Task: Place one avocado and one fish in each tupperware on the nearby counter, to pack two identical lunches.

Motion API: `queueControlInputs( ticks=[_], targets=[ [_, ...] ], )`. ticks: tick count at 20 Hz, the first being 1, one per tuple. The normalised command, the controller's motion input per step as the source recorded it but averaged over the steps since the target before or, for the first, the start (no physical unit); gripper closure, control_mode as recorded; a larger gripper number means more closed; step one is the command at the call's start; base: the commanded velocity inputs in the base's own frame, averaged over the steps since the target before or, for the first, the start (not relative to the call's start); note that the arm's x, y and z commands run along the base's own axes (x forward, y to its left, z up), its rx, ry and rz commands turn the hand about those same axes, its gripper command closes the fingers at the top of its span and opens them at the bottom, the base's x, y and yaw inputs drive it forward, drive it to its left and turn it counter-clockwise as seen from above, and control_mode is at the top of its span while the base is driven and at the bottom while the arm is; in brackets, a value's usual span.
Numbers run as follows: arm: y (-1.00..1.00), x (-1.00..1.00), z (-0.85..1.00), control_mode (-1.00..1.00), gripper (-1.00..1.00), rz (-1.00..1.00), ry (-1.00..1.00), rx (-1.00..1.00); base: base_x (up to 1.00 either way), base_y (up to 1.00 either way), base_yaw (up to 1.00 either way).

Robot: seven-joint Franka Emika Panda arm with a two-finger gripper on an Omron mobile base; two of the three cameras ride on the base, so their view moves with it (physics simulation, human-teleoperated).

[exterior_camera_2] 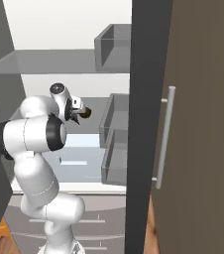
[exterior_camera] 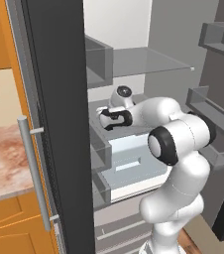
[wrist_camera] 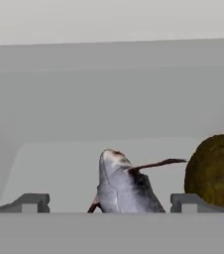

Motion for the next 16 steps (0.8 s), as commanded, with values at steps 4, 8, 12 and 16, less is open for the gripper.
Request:
queueControlInputs(
  ticks=[4, 8, 12, 16],
  targets=[
    [0.0, -0.18, 0.0, -1.0, -1.0, 0.0, 0.0, 0.0, 0.0, 0.0, 0.0],
    [-0.08, -0.08, 0.0, -1.0, -1.0, 0.0, -0.01, 0.0, 0.0, 0.0, 0.0],
    [-0.19, 0.17, -0.01, -1.0, -1.0, -0.01, -0.04, 0.0, 0.0, 0.0, 0.0],
    [0.0, 0.12, -0.33, -1.0, -1.0, 0.0, 0.01, -0.08, 0.0, 0.0, 0.0]
  ],
)
